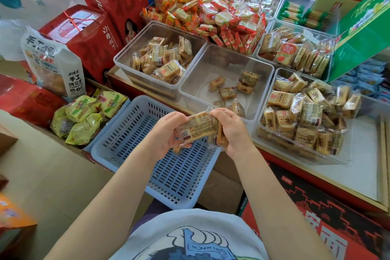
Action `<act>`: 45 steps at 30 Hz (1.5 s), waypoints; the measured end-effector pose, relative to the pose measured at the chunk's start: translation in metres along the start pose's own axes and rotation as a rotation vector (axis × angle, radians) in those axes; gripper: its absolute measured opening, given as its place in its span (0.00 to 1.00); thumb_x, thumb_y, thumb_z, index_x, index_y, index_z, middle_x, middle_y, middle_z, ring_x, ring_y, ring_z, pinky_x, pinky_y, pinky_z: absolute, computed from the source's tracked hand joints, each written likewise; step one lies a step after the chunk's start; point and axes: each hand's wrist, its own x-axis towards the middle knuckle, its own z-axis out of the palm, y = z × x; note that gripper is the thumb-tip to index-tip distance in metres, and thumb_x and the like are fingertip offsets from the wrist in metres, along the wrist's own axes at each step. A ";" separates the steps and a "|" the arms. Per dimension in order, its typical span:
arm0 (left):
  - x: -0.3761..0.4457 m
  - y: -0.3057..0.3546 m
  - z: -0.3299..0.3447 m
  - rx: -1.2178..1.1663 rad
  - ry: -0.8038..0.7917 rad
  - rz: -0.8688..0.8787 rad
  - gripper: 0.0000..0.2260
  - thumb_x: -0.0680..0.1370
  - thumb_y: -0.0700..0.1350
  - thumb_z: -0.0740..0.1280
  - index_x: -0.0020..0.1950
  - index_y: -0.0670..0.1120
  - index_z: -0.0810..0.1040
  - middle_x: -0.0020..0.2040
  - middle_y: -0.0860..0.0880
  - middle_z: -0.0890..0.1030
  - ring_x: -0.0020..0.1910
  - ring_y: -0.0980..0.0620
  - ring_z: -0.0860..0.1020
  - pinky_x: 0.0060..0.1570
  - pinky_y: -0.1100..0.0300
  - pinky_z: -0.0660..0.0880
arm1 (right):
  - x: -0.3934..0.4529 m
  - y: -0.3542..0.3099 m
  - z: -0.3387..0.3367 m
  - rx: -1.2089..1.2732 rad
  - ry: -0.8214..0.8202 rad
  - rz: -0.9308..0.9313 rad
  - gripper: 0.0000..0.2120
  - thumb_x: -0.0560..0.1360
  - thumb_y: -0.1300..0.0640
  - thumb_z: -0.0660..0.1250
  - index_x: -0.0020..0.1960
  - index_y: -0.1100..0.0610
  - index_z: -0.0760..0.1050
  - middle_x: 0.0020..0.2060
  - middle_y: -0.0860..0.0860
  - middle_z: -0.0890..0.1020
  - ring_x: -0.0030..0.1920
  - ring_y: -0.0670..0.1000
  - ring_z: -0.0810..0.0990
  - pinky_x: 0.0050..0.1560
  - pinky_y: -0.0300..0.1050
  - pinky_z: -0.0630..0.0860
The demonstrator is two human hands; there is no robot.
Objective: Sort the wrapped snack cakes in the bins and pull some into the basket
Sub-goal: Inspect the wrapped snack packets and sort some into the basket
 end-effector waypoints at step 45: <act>0.009 -0.005 0.004 -0.062 0.113 -0.015 0.14 0.79 0.49 0.71 0.59 0.40 0.82 0.50 0.42 0.87 0.45 0.49 0.85 0.46 0.56 0.81 | 0.004 0.006 0.002 -0.445 -0.104 -0.172 0.09 0.77 0.46 0.72 0.50 0.50 0.78 0.42 0.49 0.82 0.44 0.47 0.82 0.47 0.43 0.80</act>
